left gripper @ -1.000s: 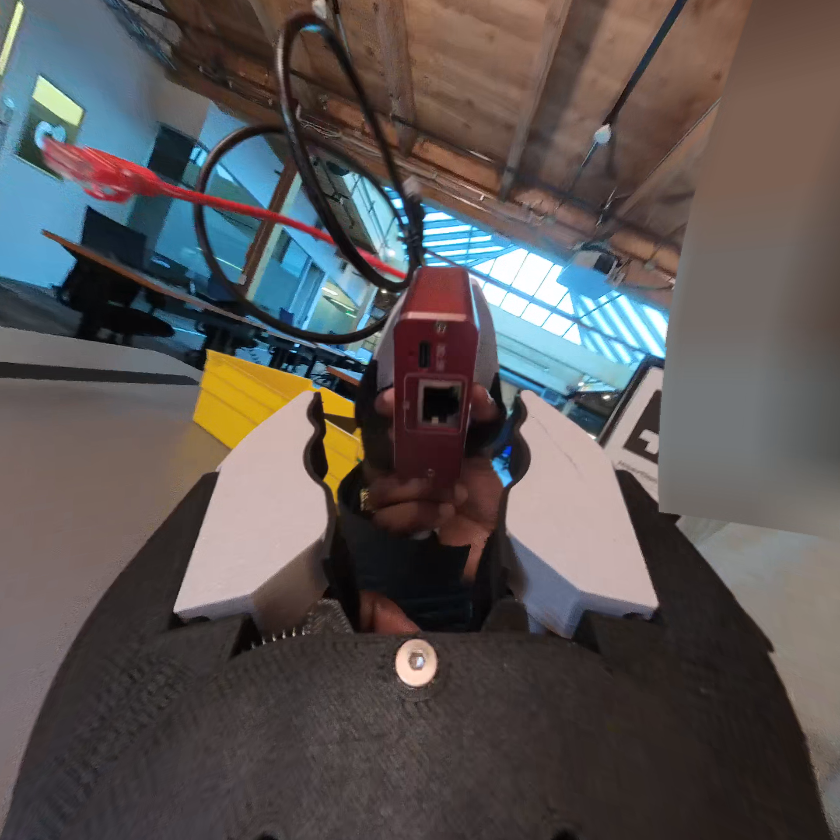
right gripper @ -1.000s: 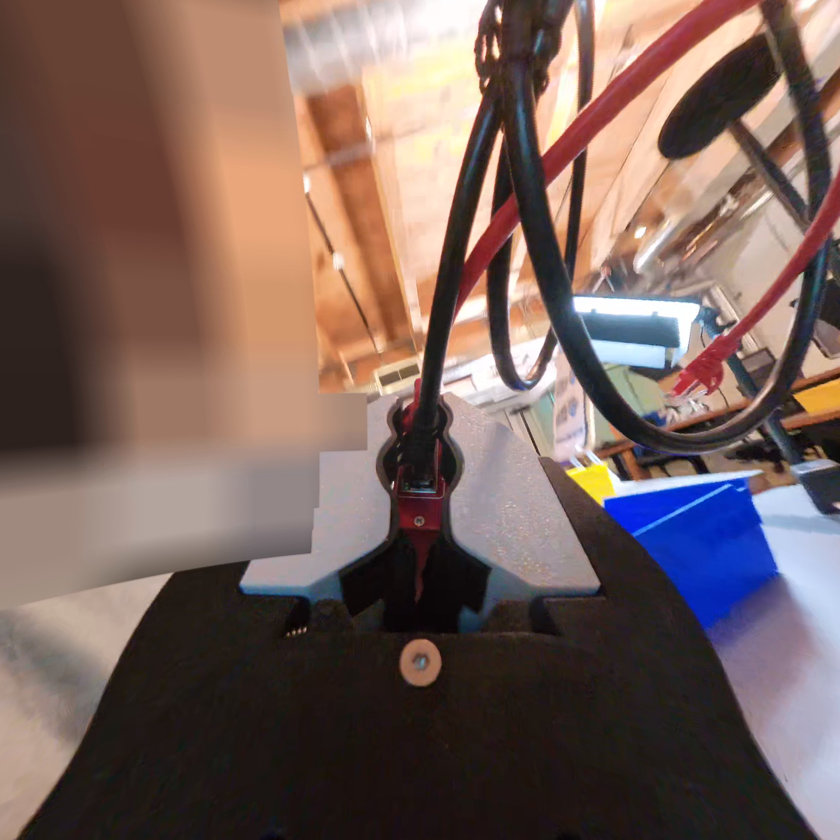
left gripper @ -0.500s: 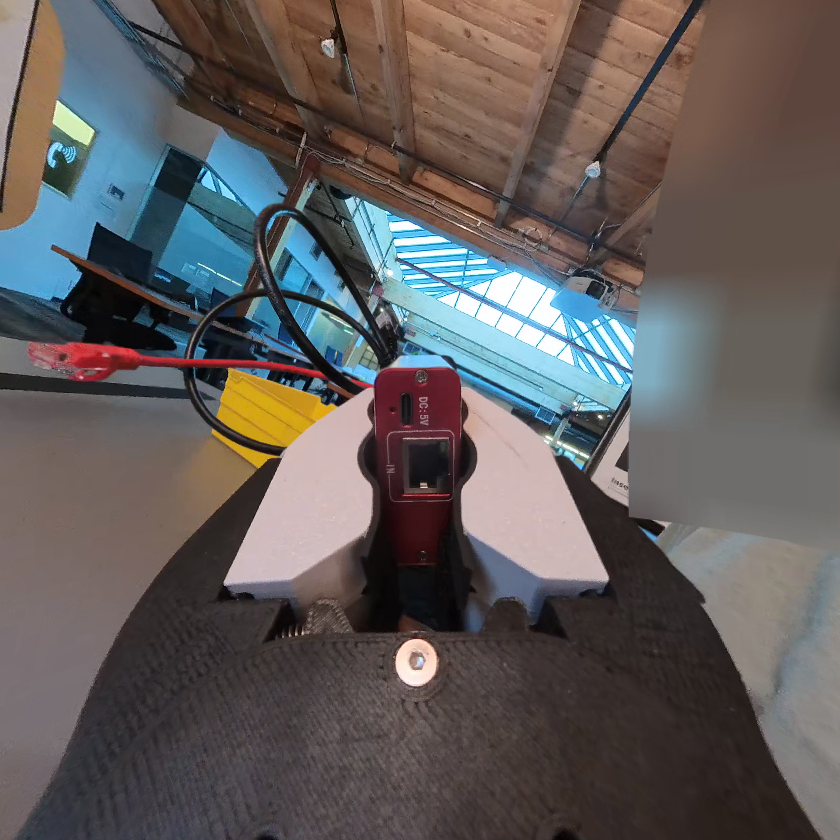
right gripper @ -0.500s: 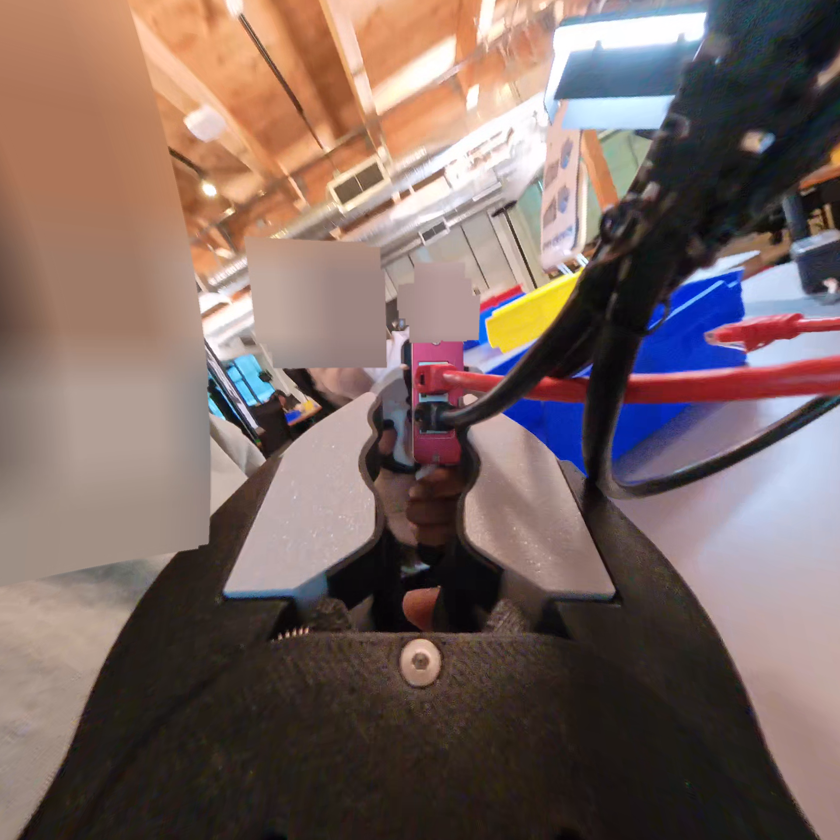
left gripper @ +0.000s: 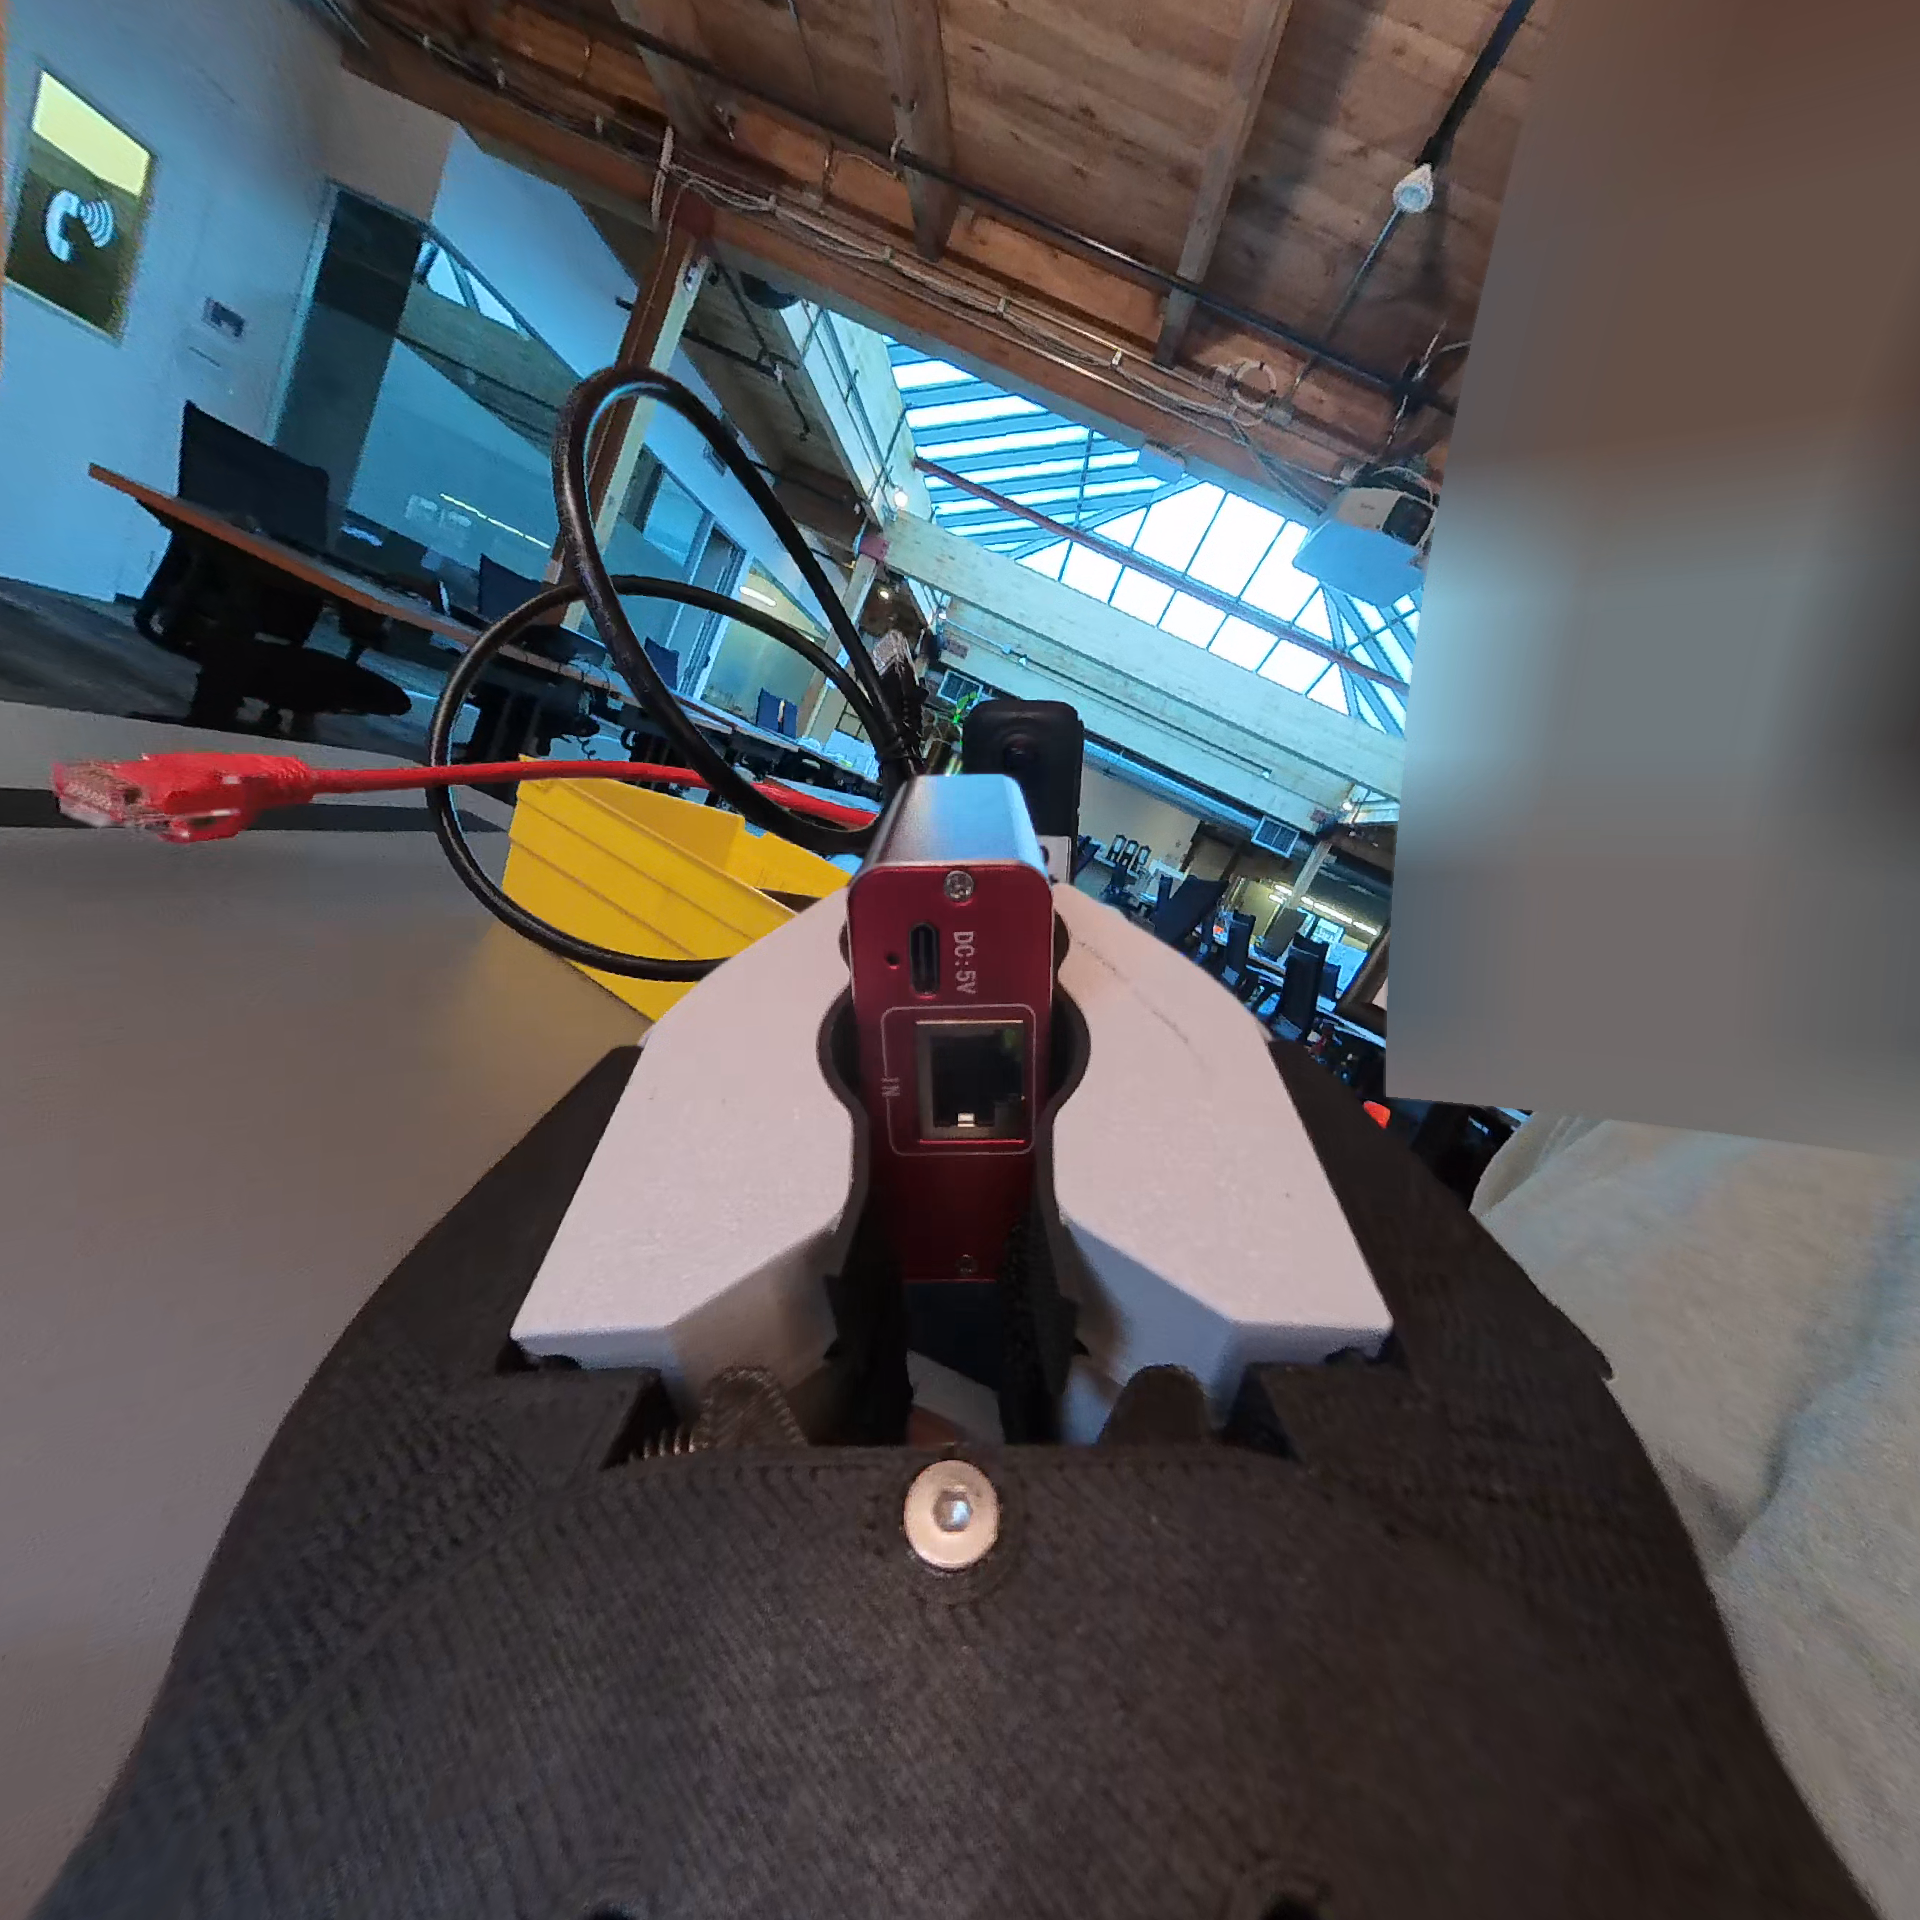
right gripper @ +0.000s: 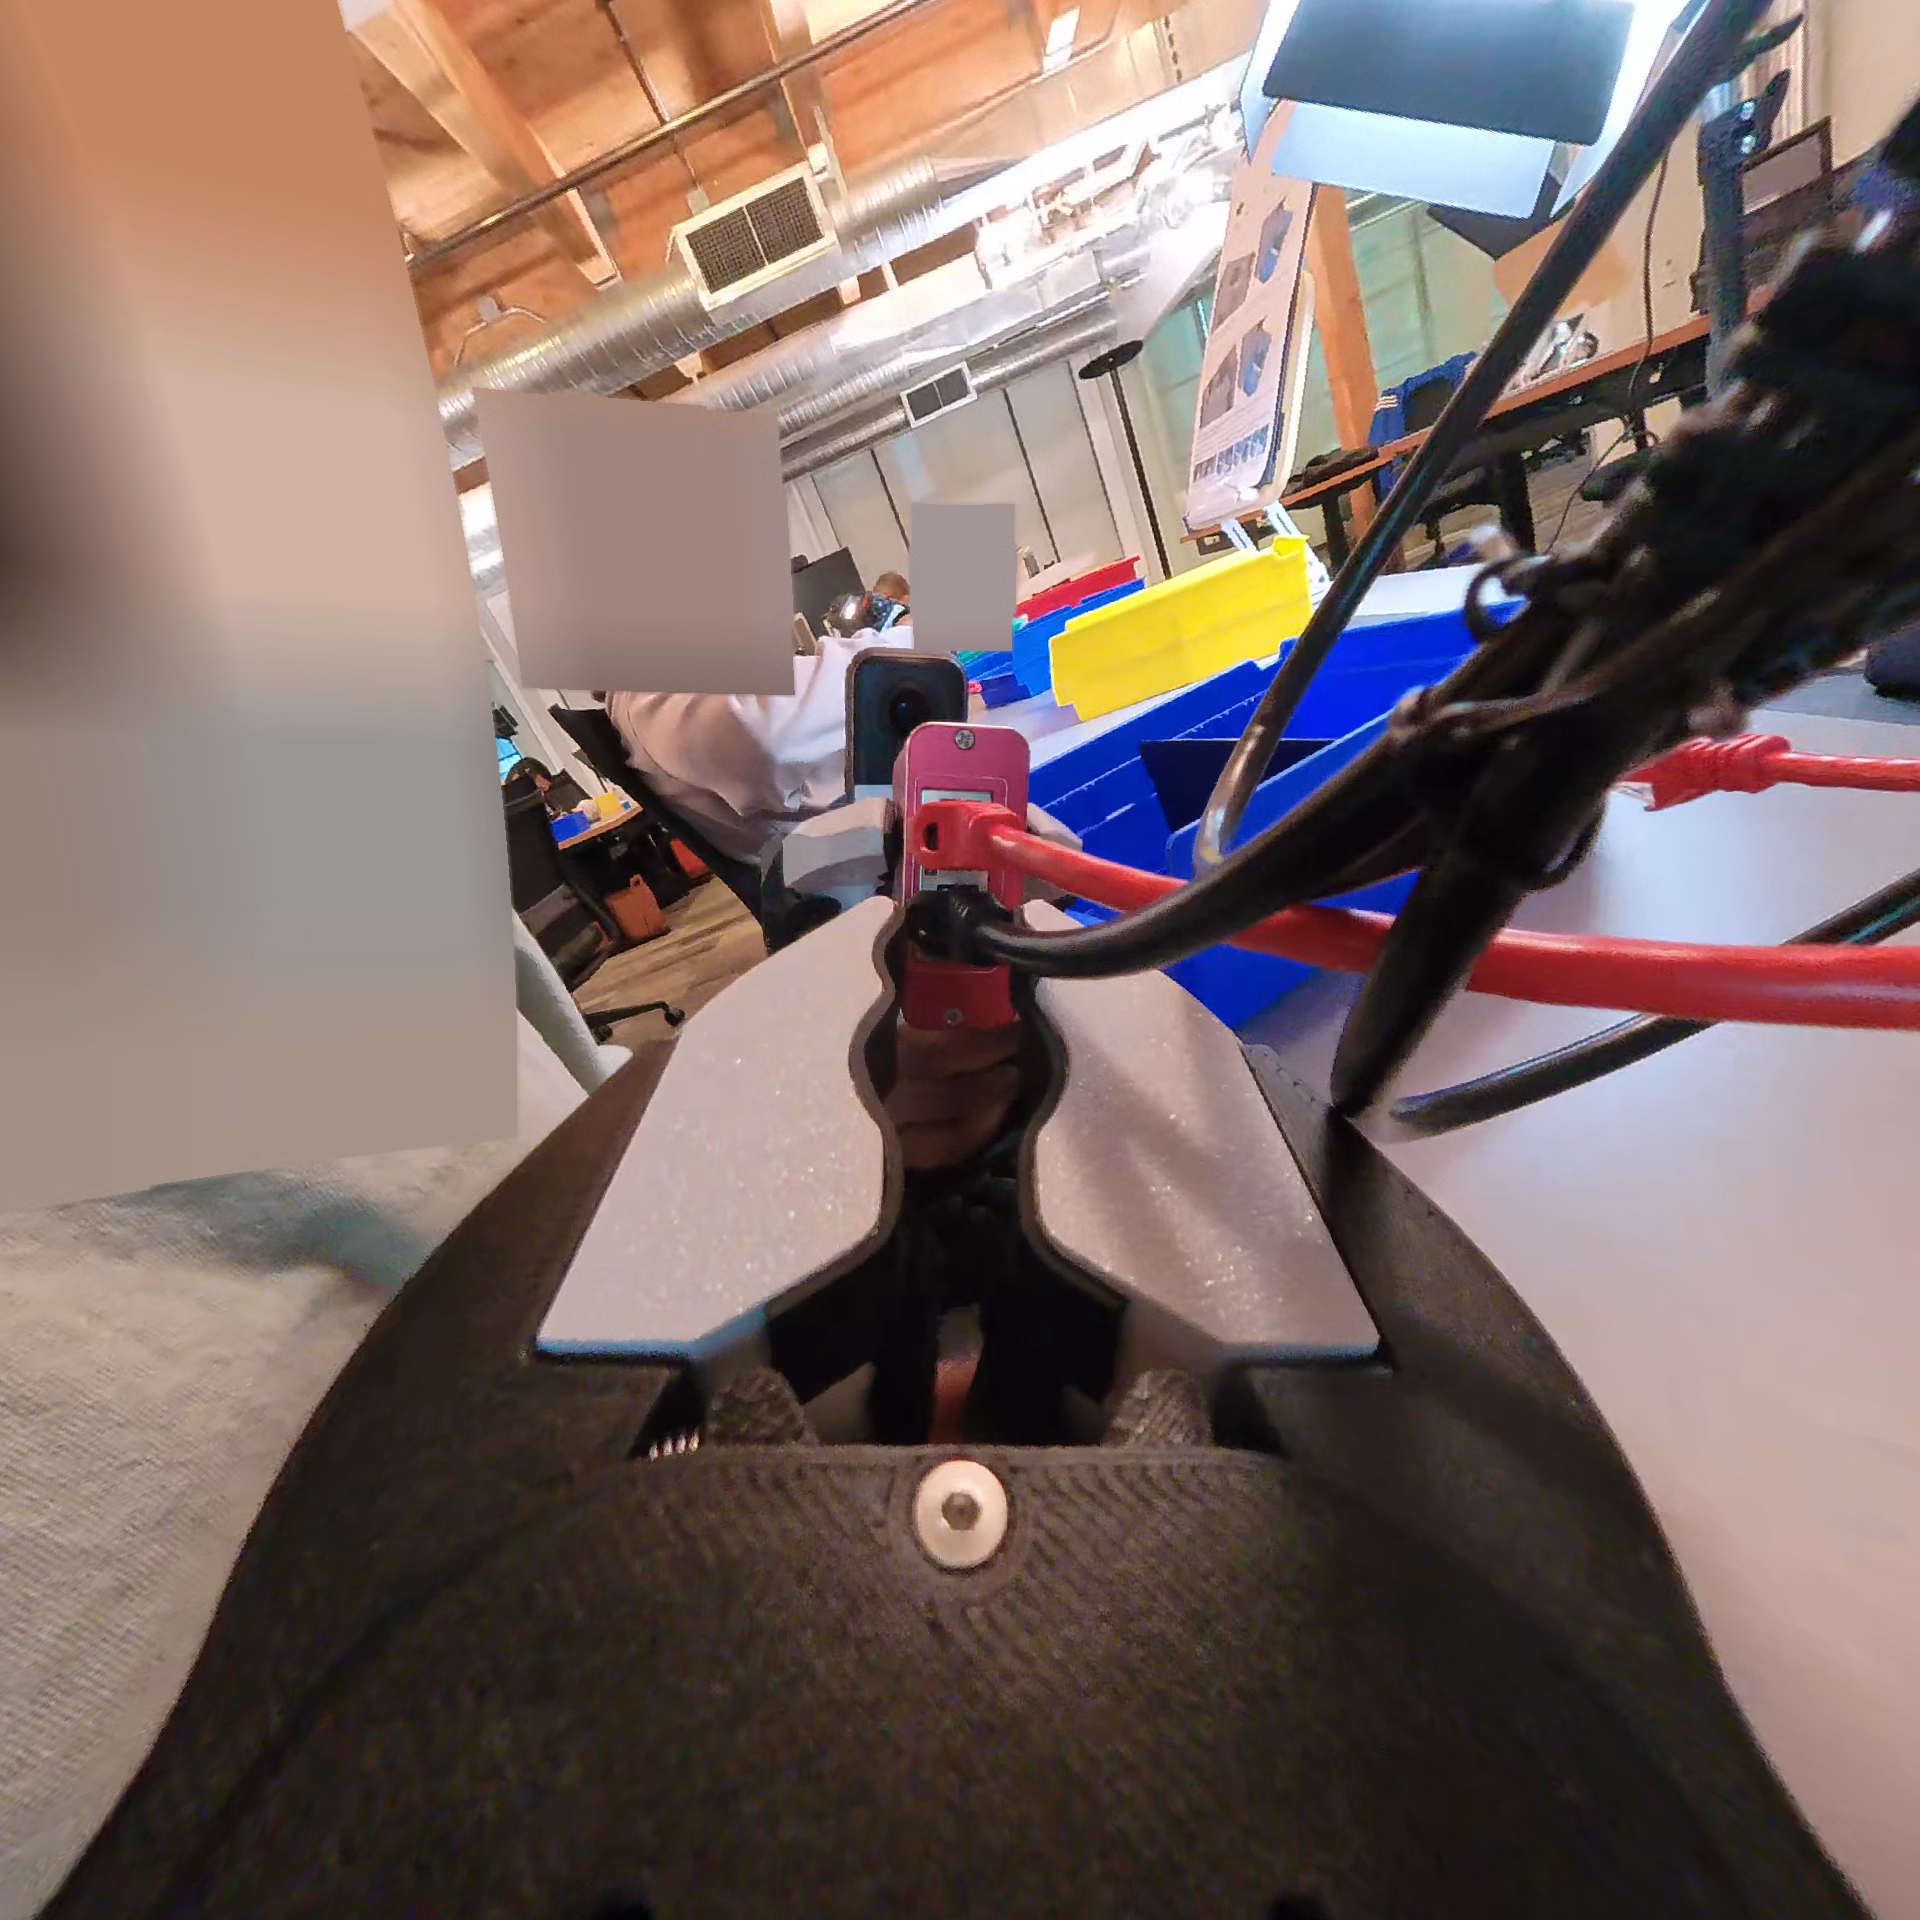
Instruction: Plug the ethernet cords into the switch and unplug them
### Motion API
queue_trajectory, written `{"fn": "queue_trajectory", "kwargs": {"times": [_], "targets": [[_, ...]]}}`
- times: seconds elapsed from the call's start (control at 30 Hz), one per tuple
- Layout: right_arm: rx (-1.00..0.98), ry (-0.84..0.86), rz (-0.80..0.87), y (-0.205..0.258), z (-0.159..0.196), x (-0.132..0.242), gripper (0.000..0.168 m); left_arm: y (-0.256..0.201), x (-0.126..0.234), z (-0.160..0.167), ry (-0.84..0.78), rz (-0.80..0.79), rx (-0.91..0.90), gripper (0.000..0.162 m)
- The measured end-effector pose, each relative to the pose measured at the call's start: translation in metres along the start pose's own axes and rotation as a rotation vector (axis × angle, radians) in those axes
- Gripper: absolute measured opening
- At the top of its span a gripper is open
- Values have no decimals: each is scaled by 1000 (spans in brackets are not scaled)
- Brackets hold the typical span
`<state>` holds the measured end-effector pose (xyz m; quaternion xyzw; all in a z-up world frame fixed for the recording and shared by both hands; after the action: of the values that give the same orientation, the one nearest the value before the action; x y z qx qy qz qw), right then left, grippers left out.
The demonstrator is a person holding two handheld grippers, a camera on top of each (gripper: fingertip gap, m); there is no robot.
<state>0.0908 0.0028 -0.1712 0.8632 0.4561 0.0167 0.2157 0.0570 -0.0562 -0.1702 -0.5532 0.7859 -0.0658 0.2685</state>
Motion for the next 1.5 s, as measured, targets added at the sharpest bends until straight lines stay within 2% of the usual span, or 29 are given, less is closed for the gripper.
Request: {"fn": "queue_trajectory", "kwargs": {"times": [0.17,0.37,0.67,0.83,1.0,1.23,1.37,1.5], "targets": [[8,-27,-43,6,-1,3,13,-2,-2,7,65,45,12,30],[-12,-22,-73,9,4,5,13,-7,-2,15,199,68,-75,29],[43,21,-25,8,7,5,18,-6,-3,16,159,58,-19,28],[155,69,36,6,8,4,23,-5,-6,17,145,37,-19,28],[148,75,7,11,7,3,18,-9,-4,17,151,68,-42,29],[193,27,74,8,9,-1,17,-7,0,13,130,-4,-201,29],[248,-2,110,8,11,0,17,-6,0,14,122,-14,-213,29],[168,-49,59,11,9,-1,18,-10,0,9,77,47,-144,29]]}}
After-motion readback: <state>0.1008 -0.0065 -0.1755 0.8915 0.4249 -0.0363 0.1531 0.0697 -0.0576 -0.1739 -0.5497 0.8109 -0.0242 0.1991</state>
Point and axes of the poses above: each gripper's, where its closed fingertips meet, x back along the fingers, z out of its underside, y = z × x across the jaws, the point moved 3 cm from there along x, back along the fingers, and after that the axes turned 1 degree about -x, right-handed, at the moved point
